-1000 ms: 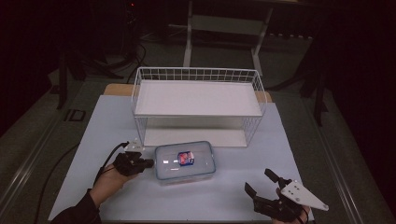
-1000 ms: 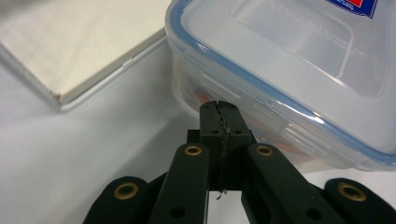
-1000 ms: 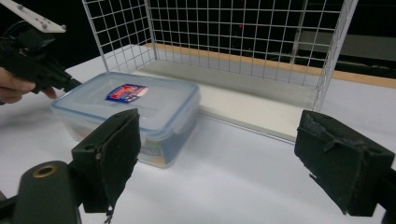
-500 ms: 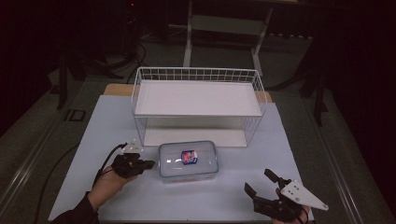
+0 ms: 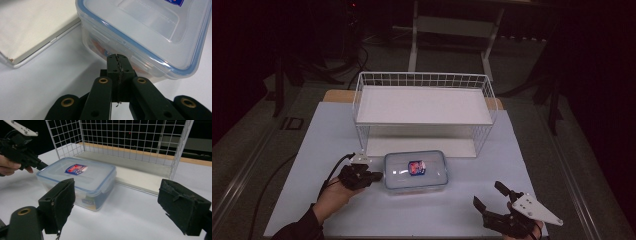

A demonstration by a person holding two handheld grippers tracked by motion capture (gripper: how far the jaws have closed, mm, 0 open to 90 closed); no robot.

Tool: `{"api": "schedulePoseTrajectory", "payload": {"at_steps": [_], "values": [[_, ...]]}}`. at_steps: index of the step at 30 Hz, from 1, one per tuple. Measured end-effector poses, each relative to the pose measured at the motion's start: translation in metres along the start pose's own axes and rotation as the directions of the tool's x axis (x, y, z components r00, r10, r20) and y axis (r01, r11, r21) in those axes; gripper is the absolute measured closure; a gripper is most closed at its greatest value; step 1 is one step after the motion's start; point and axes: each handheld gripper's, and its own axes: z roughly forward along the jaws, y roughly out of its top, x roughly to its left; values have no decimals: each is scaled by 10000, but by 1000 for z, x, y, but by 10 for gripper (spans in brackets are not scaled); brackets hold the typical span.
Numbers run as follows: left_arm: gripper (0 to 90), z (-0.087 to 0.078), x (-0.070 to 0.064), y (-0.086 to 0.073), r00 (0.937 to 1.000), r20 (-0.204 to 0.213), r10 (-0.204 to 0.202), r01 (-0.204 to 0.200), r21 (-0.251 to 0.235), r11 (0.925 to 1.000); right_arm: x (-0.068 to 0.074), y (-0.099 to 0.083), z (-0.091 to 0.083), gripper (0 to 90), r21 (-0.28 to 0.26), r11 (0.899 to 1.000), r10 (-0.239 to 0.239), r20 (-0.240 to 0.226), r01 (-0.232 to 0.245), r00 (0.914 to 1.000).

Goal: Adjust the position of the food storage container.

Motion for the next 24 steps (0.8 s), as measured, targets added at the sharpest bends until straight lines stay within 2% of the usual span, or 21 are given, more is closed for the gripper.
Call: {"api": "schedulePoseTrajectory", "payload": {"at_steps": [11,15,24], "values": [[888,18,7,14,9999,31,112,-112,93,9999,0,-1,1,143,39,10000,38,-69,-38,10000],[888,22,8,18,10000,44,-44,43,39,10000,1,-1,2,144,83,10000,17,-135,-16,9999],[888,30,9,28,10000,39,8,-8,65,10000,2,-1,2,144,98,9999,-28,-169,30,9999]]}}
